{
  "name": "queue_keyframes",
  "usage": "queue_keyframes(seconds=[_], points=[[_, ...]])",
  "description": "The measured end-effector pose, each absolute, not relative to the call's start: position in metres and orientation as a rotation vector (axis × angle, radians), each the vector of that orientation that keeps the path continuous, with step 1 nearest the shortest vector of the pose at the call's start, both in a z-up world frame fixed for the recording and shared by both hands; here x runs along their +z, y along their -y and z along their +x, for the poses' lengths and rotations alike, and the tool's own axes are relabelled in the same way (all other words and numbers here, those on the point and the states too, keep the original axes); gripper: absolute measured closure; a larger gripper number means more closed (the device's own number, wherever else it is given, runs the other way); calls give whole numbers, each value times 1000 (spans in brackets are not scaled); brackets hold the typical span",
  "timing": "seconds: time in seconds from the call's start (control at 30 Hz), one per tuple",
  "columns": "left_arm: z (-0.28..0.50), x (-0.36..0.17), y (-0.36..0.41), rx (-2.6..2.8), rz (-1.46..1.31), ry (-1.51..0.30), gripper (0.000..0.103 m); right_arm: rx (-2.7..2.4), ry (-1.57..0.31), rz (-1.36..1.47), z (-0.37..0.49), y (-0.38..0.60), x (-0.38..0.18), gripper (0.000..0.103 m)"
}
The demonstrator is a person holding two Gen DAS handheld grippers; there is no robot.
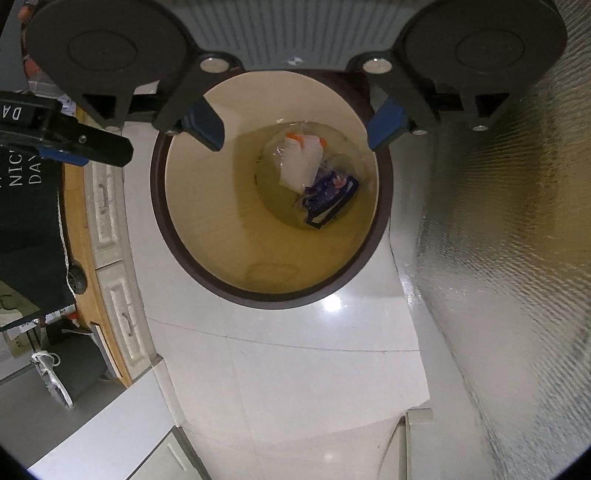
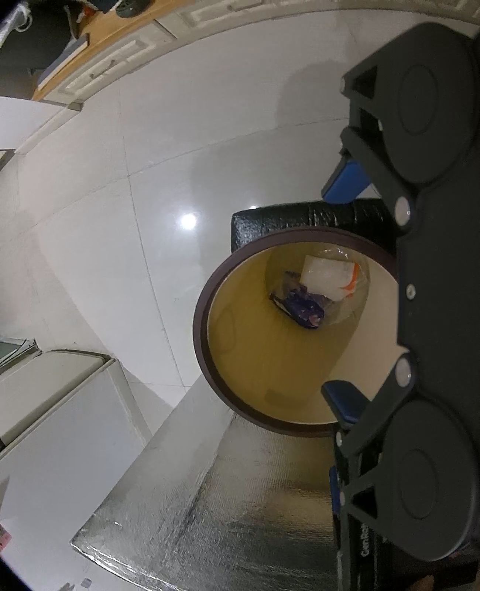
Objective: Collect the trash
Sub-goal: 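Open the right tool over the bin while the left tool releases the clear bag, then raise both empty tools from the bin back toward the table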
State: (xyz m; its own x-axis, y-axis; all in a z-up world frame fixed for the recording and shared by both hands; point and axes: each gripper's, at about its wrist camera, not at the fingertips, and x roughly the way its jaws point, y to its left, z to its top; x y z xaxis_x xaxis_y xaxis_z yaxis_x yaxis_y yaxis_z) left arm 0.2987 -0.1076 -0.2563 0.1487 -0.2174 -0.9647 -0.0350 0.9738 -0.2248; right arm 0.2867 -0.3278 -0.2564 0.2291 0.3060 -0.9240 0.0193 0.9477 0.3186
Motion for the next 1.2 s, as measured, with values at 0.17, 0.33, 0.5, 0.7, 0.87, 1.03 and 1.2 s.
queue_keyframes(seconds=[0.17, 0.33, 0.5, 0.7, 0.87, 1.03, 1.2], points=[[292, -247, 107, -107, -190, -1409, 5, 204, -1319, 266, 282, 330, -246, 0], [286, -236, 101, -89, -182, -1397, 0, 215, -1298, 246, 276, 326, -235, 0], [279, -222, 98, -78, -173, -1377, 0, 223, -1277, 221, 270, 323, -222, 0], [268, -203, 95, -76, -151, -1349, 0, 213, -1262, 196, 259, 324, -205, 0], [258, -187, 92, -72, -139, -1316, 0, 200, -1250, 165, 249, 327, -190, 0], [247, -169, 90, -81, -131, -1285, 0, 201, -1221, 116, 239, 327, -172, 0], [237, -149, 90, -93, -125, -1257, 0, 199, -1218, 78, 230, 326, -157, 0]])
